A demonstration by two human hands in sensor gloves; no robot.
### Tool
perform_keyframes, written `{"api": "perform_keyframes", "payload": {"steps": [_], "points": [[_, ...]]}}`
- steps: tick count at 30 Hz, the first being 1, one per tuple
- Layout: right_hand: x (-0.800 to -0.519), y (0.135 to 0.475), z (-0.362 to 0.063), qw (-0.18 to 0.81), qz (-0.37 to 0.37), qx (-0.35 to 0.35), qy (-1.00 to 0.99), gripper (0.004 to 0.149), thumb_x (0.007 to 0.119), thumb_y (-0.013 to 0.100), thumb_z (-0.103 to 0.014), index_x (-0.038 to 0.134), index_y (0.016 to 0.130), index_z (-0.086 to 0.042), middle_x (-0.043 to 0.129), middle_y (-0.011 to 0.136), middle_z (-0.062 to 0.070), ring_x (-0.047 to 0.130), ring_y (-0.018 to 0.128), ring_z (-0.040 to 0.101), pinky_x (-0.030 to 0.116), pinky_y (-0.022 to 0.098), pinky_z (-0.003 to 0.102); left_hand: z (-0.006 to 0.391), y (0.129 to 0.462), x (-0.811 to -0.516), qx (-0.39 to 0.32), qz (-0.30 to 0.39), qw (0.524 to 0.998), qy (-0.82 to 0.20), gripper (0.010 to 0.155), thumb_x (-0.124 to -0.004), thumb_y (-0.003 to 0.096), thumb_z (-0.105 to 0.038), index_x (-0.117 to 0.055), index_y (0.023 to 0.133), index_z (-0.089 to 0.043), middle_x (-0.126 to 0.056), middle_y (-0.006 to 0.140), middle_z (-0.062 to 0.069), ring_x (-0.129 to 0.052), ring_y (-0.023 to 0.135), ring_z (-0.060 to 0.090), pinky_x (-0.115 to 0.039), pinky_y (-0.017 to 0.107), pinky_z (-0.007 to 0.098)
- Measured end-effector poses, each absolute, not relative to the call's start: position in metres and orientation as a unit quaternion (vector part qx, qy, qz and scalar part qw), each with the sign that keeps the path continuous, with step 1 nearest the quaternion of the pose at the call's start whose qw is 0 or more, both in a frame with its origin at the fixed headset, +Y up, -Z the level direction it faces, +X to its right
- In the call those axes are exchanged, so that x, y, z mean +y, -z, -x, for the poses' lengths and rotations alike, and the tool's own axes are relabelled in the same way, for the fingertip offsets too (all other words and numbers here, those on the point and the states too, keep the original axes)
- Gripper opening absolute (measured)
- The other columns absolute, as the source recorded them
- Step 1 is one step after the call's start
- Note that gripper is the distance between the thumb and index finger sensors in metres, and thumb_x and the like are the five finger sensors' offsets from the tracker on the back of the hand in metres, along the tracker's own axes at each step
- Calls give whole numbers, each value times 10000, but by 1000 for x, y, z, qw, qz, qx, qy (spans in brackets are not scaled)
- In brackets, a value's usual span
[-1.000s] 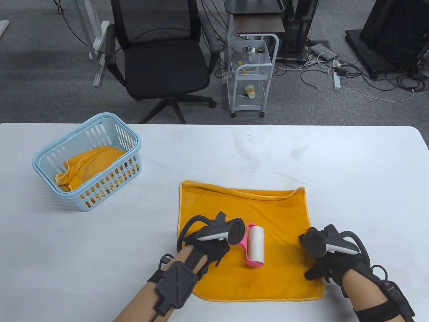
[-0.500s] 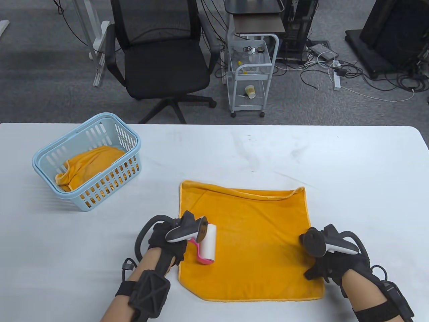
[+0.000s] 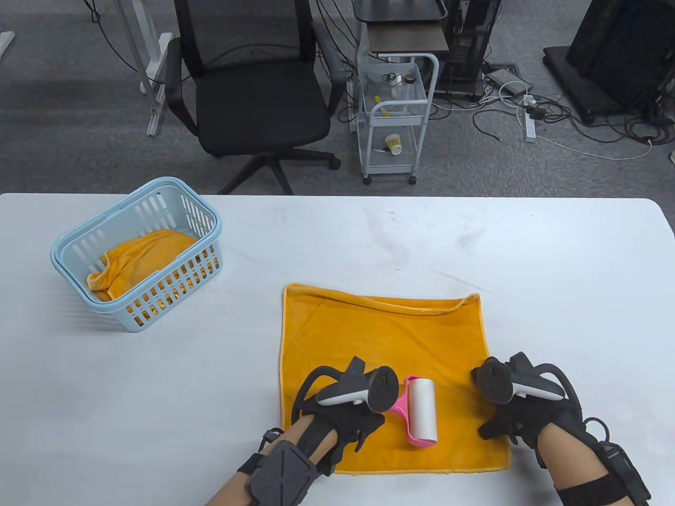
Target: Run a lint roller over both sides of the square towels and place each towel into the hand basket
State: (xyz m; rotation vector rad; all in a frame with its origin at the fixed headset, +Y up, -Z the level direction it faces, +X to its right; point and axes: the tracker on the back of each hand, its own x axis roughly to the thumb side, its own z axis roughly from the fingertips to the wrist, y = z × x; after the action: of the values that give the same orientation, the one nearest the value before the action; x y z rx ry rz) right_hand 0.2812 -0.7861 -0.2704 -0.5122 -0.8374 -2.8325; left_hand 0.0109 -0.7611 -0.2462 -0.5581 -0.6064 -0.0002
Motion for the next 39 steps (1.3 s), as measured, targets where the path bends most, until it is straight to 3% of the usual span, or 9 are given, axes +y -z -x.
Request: {"api": "perform_keyframes", "payload": {"steps": [4,14,17,25,29,35,39], "points": [[-786,270,-281,71,170,-279,943,1071,920,389,-610,323,1138,-131,266,1162,246,401,1044,556,481,667,744,-3,247,-769,-291,263,916,84,575,-791,500,-446,-528,999,-335,-745,963,-30,-903,785,249,-773,659,537],[-786,270,-281,70,168,-279,943,1073,921,388,-611,322,1138,-131,266,1162,244,398,1044,557,481,668,743,127,256,-760,-126,256,938,199,435,-832,510,-366,-638,898,-386,-815,917,-68,-948,769,234,-783,669,552],[-786,270,-280,71,168,-279,943,1072,919,388,-612,322,1138,-132,264,1161,248,399,1044,556,480,668,744,149,254,-758,-95,256,941,200,430,-837,511,-361,-649,897,-387,-820,922,-67,-949,779,241,-776,673,558],[-787,270,-280,68,166,-280,943,1071,920,389,-610,320,1138,-134,260,1161,246,394,1045,556,479,668,744,179,257,-758,-103,229,968,-13,538,-860,485,-402,-592,951,-370,-790,922,-57,-934,749,224,-779,658,550],[-787,270,-280,66,166,-281,943,1074,920,388,-611,317,1138,-134,258,1161,245,392,1044,556,478,668,743,202,260,-750,-85,201,967,-130,648,-821,456,-524,-534,1004,-328,-763,934,-26,-916,740,243,-773,640,559],[-787,271,-281,64,164,-282,943,1074,920,389,-610,315,1138,-135,253,1160,247,386,1043,558,477,668,744,240,261,-748,-5,124,978,-166,579,-758,488,-498,-551,1004,-336,-753,955,8,-909,753,290,-773,623,563],[-787,270,-280,64,162,-282,943,1075,920,390,-608,311,1138,-134,250,1160,246,383,1044,558,476,668,744,264,263,-761,71,106,982,-141,561,-732,509,-462,-536,1011,-308,-686,1047,48,-854,881,362,-734,654,584]]}}
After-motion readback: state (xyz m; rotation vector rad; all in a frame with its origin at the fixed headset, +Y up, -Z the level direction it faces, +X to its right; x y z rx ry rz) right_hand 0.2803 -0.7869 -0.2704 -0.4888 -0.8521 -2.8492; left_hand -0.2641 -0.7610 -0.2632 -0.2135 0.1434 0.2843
